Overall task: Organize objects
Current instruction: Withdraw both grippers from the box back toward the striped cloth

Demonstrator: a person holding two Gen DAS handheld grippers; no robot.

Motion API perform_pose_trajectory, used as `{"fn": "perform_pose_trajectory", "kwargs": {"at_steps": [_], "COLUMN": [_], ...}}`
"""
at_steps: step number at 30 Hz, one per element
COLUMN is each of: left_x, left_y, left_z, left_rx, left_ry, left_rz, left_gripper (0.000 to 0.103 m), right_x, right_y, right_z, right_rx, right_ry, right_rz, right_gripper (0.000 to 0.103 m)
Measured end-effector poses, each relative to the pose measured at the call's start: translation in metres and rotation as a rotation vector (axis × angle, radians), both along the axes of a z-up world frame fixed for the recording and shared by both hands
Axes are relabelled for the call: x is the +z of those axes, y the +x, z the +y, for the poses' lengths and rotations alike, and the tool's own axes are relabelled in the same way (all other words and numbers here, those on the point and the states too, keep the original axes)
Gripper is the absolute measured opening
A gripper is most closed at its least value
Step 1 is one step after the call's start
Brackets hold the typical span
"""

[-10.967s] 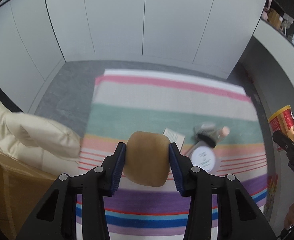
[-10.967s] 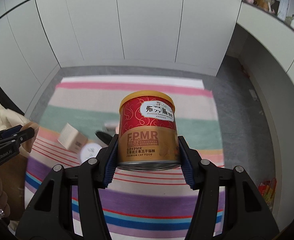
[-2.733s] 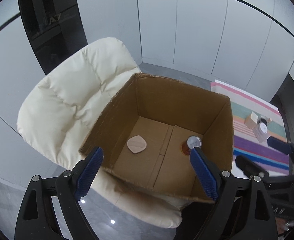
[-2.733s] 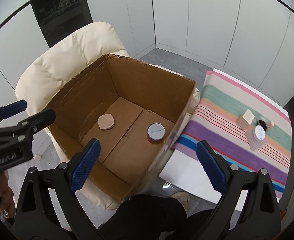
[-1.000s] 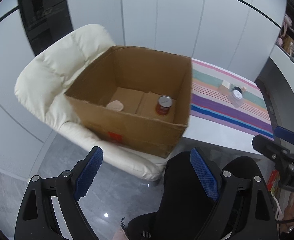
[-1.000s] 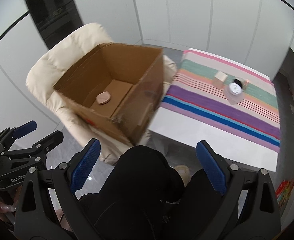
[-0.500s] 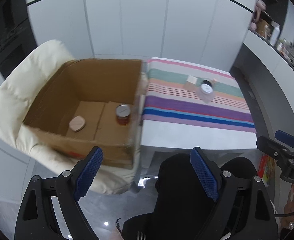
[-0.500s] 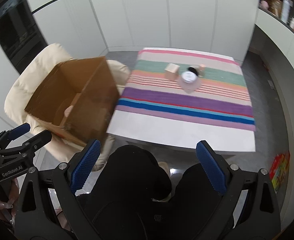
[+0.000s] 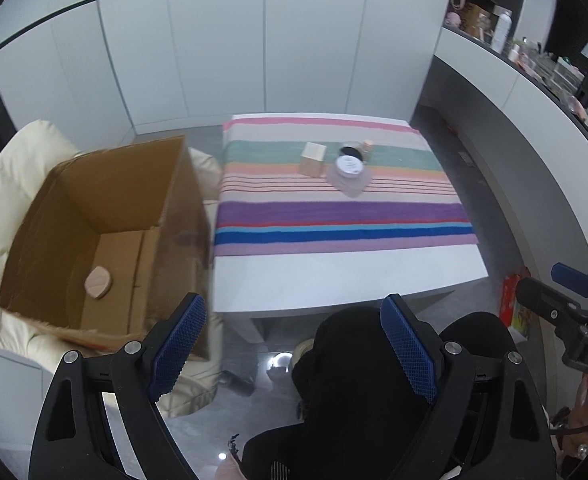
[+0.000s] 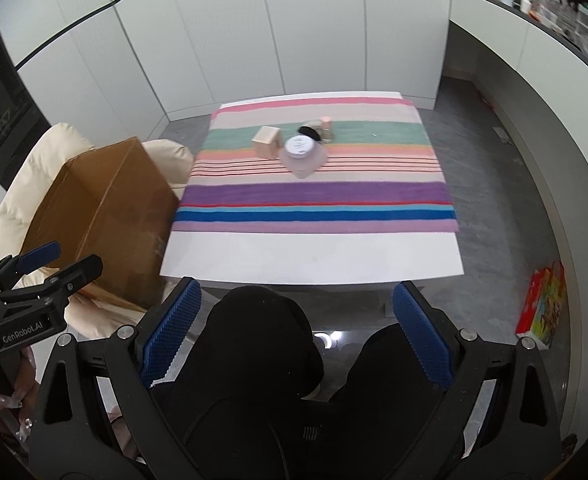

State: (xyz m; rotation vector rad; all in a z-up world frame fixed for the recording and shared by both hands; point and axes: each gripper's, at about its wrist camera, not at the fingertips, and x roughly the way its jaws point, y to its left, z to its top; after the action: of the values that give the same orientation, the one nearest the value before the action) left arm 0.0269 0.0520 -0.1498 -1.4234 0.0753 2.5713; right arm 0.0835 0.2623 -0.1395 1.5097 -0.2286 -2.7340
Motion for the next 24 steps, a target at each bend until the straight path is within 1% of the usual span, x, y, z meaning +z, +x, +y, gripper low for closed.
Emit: {"fn": "perform_pose_trajectory", "kwargs": {"at_steps": [5, 12, 18, 21, 24], "left_x": [-0.002, -0.008, -0.012, -0.017, -0.019], "left_y": [-0.006, -0.020, -0.048, -0.071, -0.097], "left_z": [0.016, 0.020, 0.019, 0.025, 0.035], "left_rx": [-0.027, -0.013, 0.017, 0.007, -0.003], "left_ry": [0.006, -0.004, 0.032, 0.049, 0.041], "left_rz": [-0.015, -0.019, -0.054, -0.080, -0.075], "left_gripper": [0.090, 0.090, 0.090, 0.090, 0.090], "right_x": [-0.003, -0.010, -0.023, -0.030, -0.041], "right_y": [0.003, -0.005, -0.033, -0.052, -0.076], "right_z": [0.017, 0.032, 0.042, 0.046, 0.053], "right_rx": [-0.025, -0.024, -0.023, -0.020, -0.017], "right_ry": [0.000, -0.005, -0.003, 0.020, 0.029], "right_rz": [-0.011, -0.005, -0.006, 0.000, 0.003], "right_gripper": [0.098, 0.098, 0.098, 0.098, 0.098]}}
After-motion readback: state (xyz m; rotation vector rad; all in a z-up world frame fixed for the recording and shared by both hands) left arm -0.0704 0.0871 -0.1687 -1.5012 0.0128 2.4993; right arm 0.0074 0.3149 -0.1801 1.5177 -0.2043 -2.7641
